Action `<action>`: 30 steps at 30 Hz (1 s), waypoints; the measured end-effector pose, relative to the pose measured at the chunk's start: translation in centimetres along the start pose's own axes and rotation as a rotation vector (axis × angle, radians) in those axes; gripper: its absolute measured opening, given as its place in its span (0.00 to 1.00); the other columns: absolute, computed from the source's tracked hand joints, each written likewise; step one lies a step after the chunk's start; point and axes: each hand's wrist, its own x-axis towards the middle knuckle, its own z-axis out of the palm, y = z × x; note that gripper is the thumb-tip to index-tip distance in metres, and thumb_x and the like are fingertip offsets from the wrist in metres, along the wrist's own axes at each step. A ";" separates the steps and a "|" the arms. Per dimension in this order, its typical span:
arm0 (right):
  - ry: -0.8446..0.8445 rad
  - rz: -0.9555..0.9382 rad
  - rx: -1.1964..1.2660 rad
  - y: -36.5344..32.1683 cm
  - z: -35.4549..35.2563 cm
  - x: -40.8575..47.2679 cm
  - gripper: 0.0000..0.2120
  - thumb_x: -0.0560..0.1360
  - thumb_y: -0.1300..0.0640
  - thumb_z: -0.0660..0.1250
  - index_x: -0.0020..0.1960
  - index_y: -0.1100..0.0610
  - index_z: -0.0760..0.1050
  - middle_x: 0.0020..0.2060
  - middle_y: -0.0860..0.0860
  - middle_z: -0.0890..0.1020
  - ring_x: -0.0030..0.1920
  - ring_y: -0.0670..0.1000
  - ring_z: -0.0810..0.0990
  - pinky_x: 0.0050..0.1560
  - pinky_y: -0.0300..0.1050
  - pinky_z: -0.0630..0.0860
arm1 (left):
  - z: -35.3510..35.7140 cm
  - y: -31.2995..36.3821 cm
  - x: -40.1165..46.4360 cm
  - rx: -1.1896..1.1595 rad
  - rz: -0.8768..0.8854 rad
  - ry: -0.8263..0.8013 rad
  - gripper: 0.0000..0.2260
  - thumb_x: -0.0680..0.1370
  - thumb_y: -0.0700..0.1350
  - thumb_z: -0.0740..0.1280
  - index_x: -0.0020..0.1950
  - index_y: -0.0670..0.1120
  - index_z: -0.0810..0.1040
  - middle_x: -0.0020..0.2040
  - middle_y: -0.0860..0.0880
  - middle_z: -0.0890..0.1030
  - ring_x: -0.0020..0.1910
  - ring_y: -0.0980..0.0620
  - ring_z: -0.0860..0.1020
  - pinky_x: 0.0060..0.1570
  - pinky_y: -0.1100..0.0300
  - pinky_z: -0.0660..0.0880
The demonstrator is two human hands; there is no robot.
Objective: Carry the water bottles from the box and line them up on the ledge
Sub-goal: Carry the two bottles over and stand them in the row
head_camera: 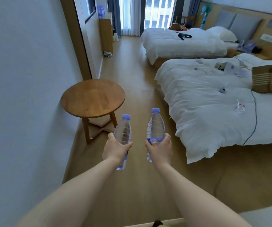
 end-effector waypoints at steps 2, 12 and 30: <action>-0.009 -0.007 -0.006 -0.7 1.3 2.9 0.38 0.70 0.44 0.75 0.72 0.53 0.60 0.60 0.51 0.72 0.54 0.51 0.77 0.52 0.51 0.80 | 0.5 0.2 2.7 0.010 -0.035 -0.007 0.29 0.68 0.60 0.74 0.59 0.50 0.63 0.54 0.50 0.77 0.49 0.47 0.78 0.47 0.49 0.79; -0.134 -0.086 -0.055 -4.9 8.8 24.2 0.36 0.70 0.45 0.74 0.70 0.53 0.60 0.61 0.50 0.72 0.58 0.51 0.76 0.55 0.54 0.79 | 6.7 7.7 22.1 -0.170 -0.287 0.082 0.27 0.69 0.56 0.75 0.55 0.49 0.62 0.50 0.49 0.74 0.47 0.45 0.76 0.51 0.49 0.77; -0.171 -0.157 -0.028 -15.5 19.3 62.7 0.38 0.69 0.46 0.76 0.71 0.53 0.60 0.60 0.50 0.72 0.58 0.52 0.76 0.55 0.55 0.79 | 13.8 23.5 59.2 -0.221 -0.229 0.162 0.30 0.69 0.54 0.75 0.63 0.46 0.65 0.54 0.48 0.77 0.48 0.45 0.77 0.50 0.51 0.76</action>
